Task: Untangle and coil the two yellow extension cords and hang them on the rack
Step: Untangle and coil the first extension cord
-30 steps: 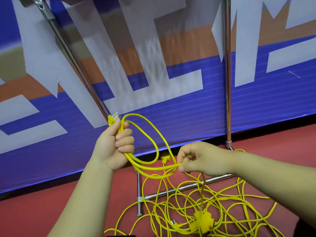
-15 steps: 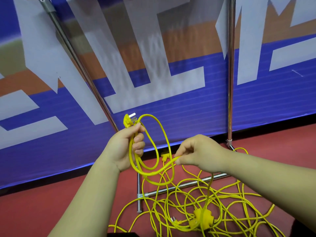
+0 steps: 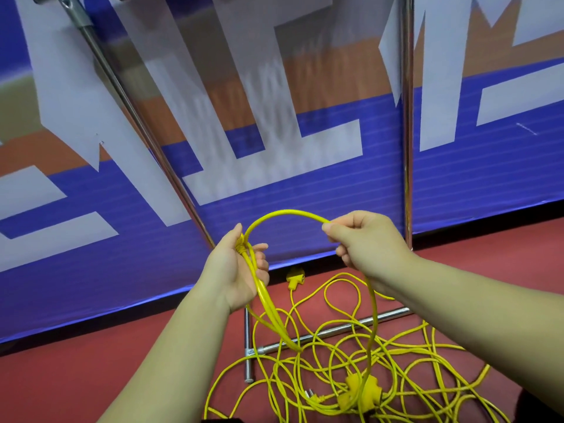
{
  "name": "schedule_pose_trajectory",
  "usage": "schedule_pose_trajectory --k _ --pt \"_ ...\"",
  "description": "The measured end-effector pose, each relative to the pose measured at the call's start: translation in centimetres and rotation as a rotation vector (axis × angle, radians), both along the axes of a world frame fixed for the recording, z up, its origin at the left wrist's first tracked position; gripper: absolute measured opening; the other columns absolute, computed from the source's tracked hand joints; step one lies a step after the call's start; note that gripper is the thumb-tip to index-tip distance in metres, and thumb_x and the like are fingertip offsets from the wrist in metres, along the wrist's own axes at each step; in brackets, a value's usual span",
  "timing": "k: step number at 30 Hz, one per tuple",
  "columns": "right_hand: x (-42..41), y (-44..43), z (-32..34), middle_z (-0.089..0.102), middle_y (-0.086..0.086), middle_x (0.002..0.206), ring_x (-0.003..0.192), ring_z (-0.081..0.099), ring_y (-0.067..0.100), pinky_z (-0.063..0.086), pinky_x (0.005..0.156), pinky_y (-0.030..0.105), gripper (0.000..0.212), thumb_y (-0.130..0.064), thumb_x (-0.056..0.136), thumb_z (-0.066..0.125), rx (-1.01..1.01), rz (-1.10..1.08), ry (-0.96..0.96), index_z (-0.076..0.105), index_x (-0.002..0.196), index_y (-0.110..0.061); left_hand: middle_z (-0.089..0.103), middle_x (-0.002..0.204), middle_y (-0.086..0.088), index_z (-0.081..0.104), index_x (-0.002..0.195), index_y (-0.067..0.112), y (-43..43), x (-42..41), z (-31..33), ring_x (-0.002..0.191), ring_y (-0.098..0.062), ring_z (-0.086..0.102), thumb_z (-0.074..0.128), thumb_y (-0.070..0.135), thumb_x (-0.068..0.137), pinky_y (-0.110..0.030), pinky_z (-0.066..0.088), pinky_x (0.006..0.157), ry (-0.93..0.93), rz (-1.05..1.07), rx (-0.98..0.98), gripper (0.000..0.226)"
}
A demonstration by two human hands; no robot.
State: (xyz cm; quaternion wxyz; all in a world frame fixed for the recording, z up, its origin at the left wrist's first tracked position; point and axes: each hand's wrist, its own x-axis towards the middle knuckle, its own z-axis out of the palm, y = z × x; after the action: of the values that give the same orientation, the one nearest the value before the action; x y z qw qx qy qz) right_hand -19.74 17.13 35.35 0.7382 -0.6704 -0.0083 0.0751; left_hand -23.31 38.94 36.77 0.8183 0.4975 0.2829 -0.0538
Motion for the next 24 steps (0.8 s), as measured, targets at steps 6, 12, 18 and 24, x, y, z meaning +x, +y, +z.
schedule_pose_trajectory --k 6,12,18,24 --pt "0.3 -0.1 0.1 0.058 0.008 0.071 0.047 0.044 0.012 0.035 0.044 0.026 0.013 -0.015 0.092 0.067 0.046 -0.067 0.103 0.064 0.083 -0.006 0.046 0.059 -0.002 0.064 0.095 -0.002 -0.1 0.1 -0.5 0.042 -0.01 0.041 0.052 0.058 0.097 -0.019 0.028 0.035 0.073 -0.053 0.266 0.061" --pt "0.2 -0.2 0.8 0.049 0.009 0.067 0.048 0.044 0.012 0.04 0.044 0.02 0.013 -0.001 0.092 0.053 0.167 -0.032 0.211 0.06 0.082 -0.003 0.045 0.059 -0.002 0.066 0.09 0.004 -1.1 -0.4 -0.5 0.045 -0.013 0.038 0.056 0.059 0.094 -0.024 0.028 0.043 0.037 -0.221 0.49 0.056" --pt "-0.5 -0.1 0.6 0.062 0.006 0.074 0.052 0.052 0.011 0.046 0.046 0.02 0.008 -0.015 0.096 0.064 0.034 0.041 0.08 0.071 0.093 -0.014 0.042 0.062 0.0 0.06 0.08 0.011 -2.8 -0.4 0.2 0.047 -0.01 0.037 0.058 0.045 0.095 -0.02 0.031 0.041 -0.026 -0.197 0.24 0.037" --pt "-1.5 0.9 0.6 0.07 0.009 0.071 0.053 0.062 0.011 0.055 0.053 0.026 0.005 -0.02 0.091 0.071 -0.179 0.071 -0.125 0.073 0.091 -0.015 0.045 0.064 0.0 0.066 0.094 0.007 -4.5 0.0 0.5 0.046 -0.009 0.04 0.057 0.039 0.099 -0.019 0.03 0.038 -0.1 -0.061 0.159 0.034"
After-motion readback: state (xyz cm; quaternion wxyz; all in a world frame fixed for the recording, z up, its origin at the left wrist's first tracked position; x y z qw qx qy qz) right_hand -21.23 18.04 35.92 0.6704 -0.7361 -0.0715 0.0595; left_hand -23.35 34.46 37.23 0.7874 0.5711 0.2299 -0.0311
